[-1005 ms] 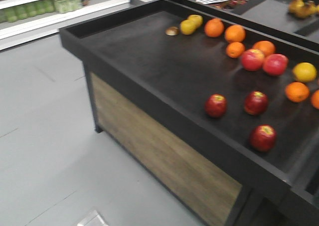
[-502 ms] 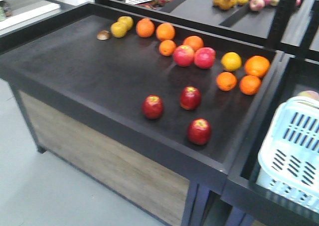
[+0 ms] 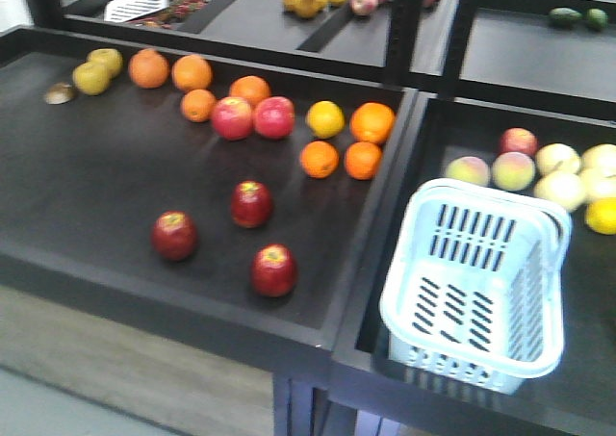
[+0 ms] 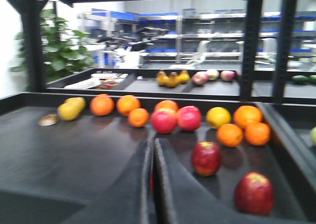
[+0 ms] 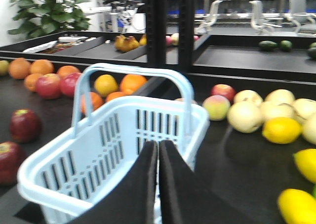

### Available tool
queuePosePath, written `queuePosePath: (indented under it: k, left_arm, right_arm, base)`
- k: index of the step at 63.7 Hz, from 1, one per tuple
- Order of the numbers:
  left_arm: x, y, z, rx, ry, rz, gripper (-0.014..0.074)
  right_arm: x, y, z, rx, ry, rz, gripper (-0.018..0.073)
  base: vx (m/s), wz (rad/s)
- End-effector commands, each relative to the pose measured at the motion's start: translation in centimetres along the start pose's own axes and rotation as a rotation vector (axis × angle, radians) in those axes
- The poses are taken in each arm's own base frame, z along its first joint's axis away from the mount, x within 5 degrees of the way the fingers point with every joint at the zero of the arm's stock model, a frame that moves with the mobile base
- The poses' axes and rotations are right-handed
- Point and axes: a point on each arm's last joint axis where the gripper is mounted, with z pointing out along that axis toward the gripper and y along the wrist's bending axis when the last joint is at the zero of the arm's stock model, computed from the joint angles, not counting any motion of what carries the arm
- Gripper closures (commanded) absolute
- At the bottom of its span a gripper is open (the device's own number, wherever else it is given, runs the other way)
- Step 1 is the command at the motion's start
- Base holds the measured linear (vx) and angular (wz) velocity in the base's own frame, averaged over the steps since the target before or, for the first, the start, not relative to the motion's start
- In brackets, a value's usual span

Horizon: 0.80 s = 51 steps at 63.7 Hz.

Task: Pick three apples into basket with both arms
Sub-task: 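Turn the base toward the light-blue basket on the fruit table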

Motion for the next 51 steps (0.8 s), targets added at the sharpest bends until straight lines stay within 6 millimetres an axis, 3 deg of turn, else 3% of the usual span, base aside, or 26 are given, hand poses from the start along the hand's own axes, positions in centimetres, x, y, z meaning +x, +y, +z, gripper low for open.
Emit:
queuePosePath:
  k: [1, 51]
  left_arm:
    - [-0.55, -0.09, -0.14, 0.011, -0.076, -0.019, 0.0603]
    - [-0.55, -0.09, -0.14, 0.011, -0.076, -0.019, 0.0603]
  right_arm:
    - [-0.31, 0.03, 0.0, -0.002, -0.07, -0.009, 0.0568]
    - [-0.31, 0.03, 0.0, -0.002, -0.07, -0.009, 0.0568]
  base:
    - [0.11, -0.46]
    - [0.11, -0.42]
